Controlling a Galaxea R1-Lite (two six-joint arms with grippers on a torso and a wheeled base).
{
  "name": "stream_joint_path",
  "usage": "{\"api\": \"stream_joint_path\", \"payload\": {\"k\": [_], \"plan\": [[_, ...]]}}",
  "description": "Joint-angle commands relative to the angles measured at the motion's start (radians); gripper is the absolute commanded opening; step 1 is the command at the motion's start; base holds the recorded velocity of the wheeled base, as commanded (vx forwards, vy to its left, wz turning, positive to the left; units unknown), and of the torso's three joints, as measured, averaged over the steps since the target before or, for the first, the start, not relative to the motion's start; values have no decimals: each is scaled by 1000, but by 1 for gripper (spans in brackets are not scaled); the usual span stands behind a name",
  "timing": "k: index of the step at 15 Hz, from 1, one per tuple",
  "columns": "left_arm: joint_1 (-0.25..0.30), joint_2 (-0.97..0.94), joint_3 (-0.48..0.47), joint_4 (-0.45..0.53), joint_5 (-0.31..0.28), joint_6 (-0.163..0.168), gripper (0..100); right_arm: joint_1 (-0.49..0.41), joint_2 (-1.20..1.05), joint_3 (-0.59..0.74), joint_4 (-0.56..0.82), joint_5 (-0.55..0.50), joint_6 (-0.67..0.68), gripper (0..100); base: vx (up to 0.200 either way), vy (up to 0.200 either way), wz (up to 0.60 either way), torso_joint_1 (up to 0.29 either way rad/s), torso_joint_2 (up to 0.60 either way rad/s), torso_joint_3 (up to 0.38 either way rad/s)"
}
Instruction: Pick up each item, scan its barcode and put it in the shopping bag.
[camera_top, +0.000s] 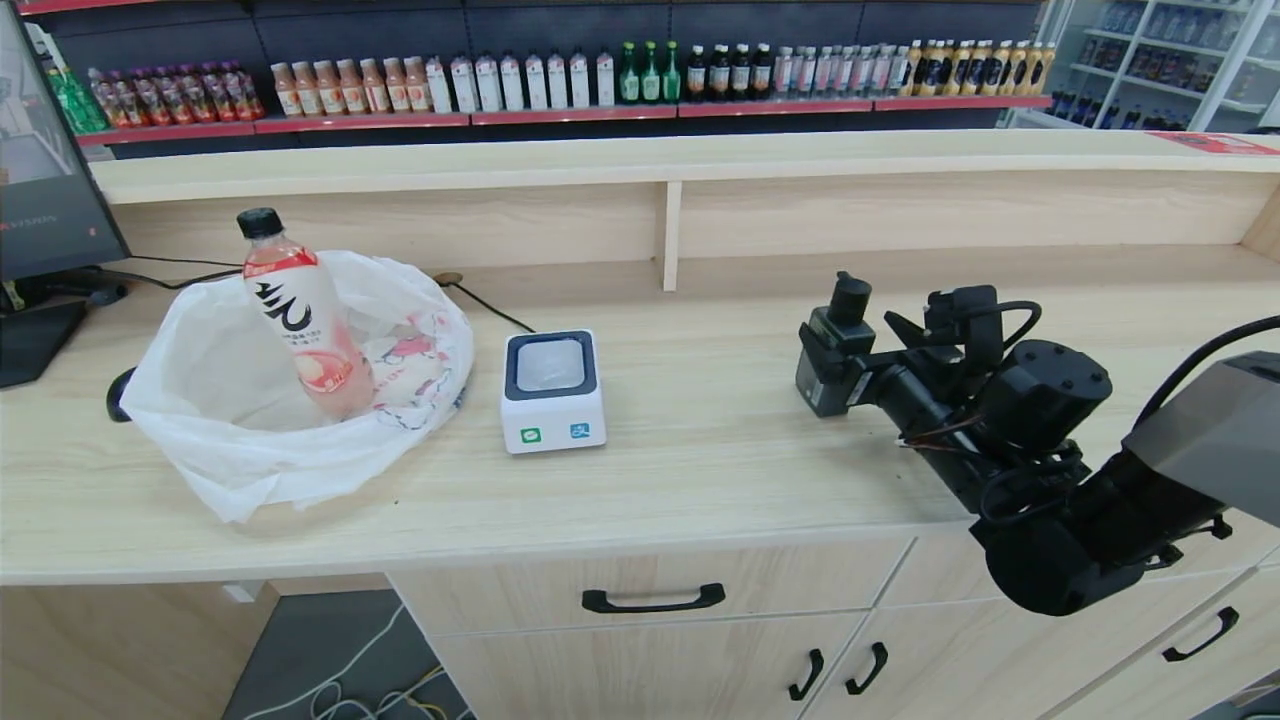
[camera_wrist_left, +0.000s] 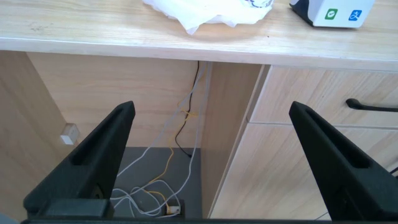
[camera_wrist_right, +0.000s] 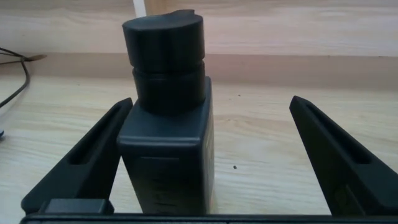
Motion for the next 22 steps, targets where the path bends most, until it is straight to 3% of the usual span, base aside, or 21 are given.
{"api": "stream_joint_path", "payload": {"k": [1,18,19,22], "plan": [[0,0,0,0,1,0,100,1,27,-25,-1,0,0,100,0,0,0,0,0,0],[0,0,0,0,1,0,100,4,64,-44,-1,-37,9,100,0,0,0,0,0,0],[0,0,0,0,1,0,100,4,64,-51,-1,-37,20,0,0,0,0,0,0,0],[0,0,0,0,1,0,100,4,62,-50,-1,-37,21,0,0,0,0,0,0,0]]}}
